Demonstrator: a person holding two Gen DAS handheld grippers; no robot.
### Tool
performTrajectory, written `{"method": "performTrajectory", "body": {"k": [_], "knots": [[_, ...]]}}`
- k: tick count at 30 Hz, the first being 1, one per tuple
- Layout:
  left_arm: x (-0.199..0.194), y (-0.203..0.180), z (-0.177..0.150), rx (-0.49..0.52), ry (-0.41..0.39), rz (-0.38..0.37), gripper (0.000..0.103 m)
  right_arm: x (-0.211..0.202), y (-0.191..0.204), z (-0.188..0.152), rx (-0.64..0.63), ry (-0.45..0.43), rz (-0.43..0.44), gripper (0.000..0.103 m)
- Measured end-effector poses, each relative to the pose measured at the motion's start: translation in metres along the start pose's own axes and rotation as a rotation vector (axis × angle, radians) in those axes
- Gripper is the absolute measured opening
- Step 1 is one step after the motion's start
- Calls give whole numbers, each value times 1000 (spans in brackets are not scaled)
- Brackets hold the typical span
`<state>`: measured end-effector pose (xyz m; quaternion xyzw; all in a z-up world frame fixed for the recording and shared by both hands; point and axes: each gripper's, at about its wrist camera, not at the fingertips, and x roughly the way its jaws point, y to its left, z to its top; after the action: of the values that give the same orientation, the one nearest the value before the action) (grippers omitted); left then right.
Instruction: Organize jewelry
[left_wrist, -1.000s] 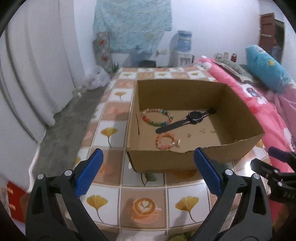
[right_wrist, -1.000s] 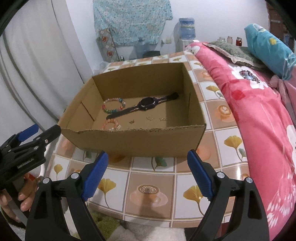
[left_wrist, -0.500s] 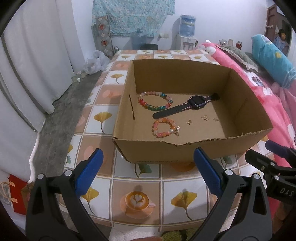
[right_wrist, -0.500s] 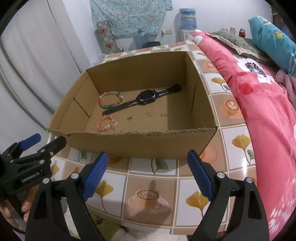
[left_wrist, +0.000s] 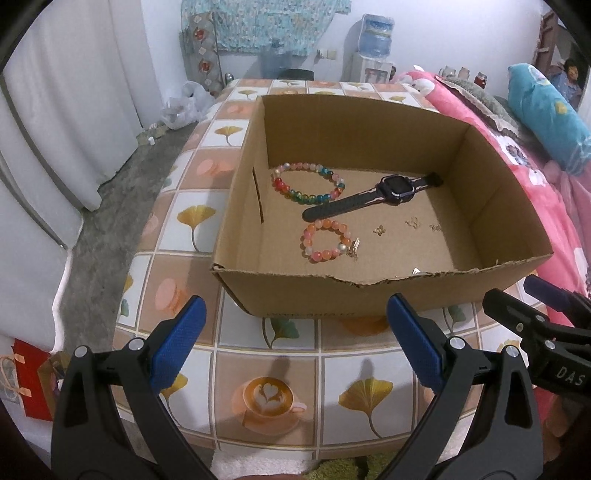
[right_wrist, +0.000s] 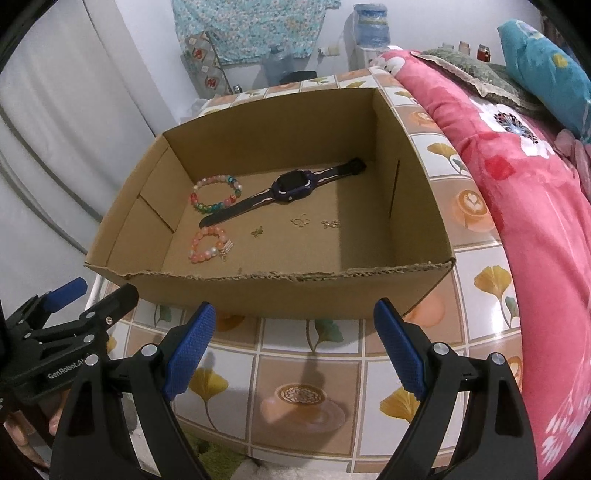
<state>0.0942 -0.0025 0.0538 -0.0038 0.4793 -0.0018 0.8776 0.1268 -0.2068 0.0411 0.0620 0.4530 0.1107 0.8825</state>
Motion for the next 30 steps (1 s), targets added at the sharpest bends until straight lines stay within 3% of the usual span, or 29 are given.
{"method": "performTrajectory", "body": {"k": [30], "knots": [[3,-1,0,2,8,-5,95,2,0,2,-7,8,-2,85]]}}
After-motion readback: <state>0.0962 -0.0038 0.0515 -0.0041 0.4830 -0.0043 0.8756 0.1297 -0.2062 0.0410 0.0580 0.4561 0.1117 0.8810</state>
